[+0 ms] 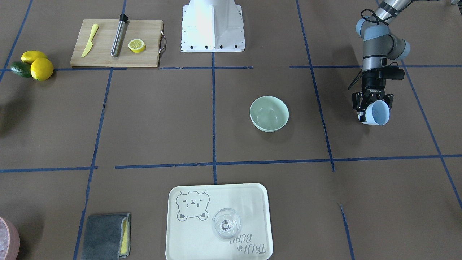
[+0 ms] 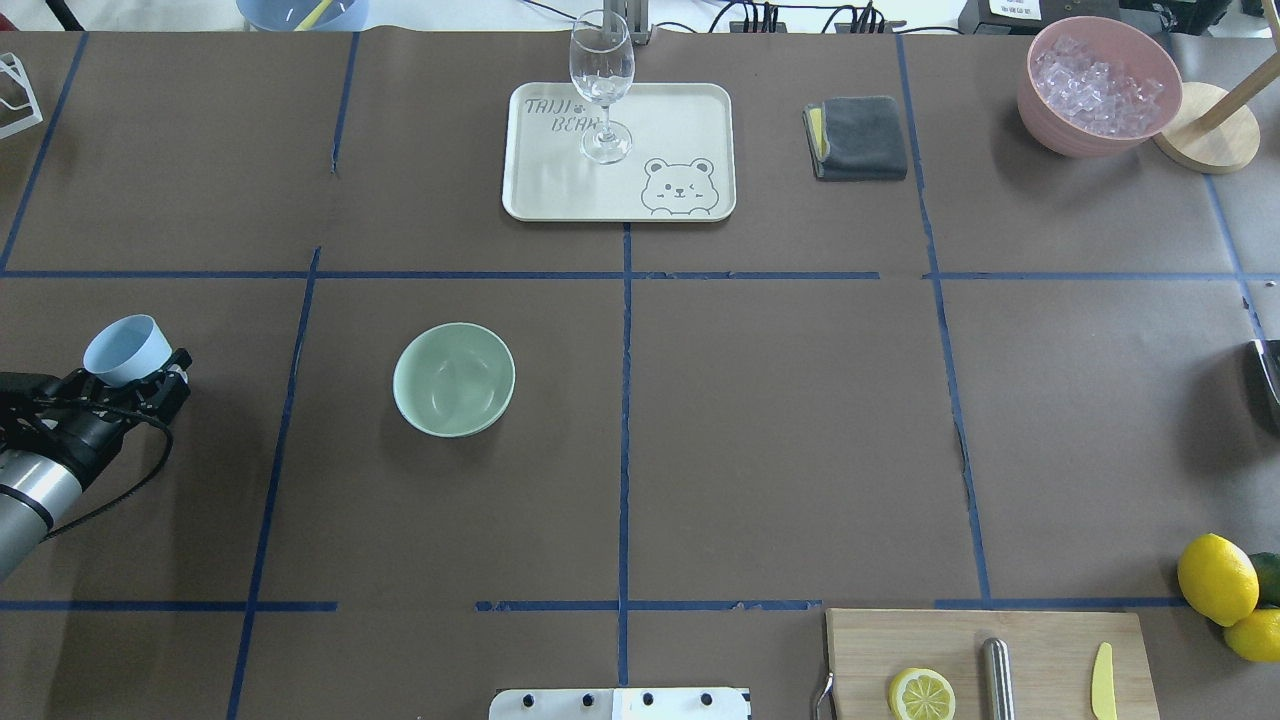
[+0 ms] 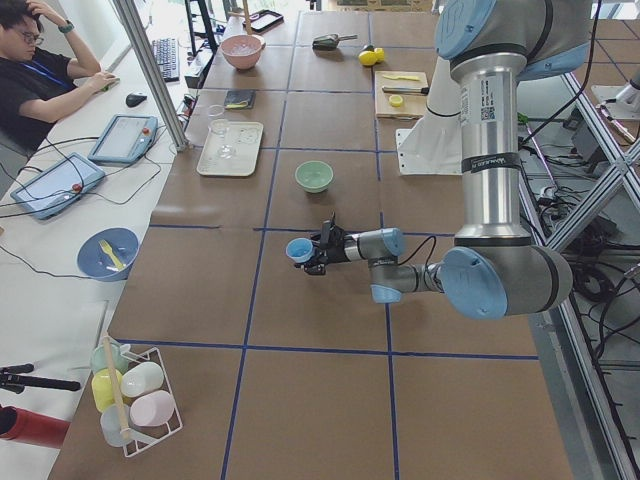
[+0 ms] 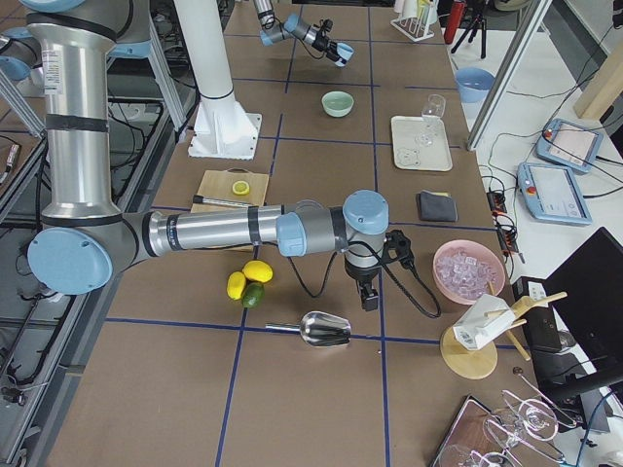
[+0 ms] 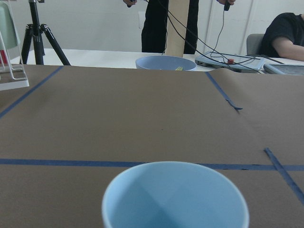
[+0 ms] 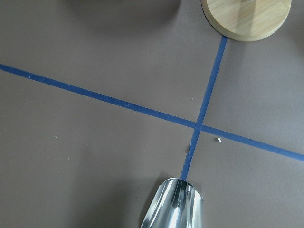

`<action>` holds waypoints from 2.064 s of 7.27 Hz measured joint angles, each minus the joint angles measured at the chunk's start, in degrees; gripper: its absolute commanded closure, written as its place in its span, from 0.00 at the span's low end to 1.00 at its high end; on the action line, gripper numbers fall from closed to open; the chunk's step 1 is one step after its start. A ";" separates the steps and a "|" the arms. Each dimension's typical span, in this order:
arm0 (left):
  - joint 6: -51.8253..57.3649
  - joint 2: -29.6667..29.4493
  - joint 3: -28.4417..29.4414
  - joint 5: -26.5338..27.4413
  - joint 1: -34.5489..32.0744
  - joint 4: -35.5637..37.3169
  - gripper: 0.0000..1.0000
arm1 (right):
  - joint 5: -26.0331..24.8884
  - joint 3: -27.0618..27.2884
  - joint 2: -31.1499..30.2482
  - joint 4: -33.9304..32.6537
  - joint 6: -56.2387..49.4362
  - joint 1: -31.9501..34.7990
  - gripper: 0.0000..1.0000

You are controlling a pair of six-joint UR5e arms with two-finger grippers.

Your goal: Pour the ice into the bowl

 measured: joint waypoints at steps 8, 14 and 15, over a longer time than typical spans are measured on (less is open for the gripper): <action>25.86 -5.44 -9.08 -4.84 -1.42 -0.94 1.00 | -1.01 1.26 -5.76 -9.50 -3.19 3.93 0.00; 59.84 -7.28 -8.38 5.55 -0.78 1.73 1.00 | -0.91 1.12 -6.63 -9.43 -3.30 3.98 0.00; 62.41 -8.93 -8.49 6.89 -0.65 4.90 1.00 | -0.90 1.07 -6.77 -9.42 -3.29 3.98 0.00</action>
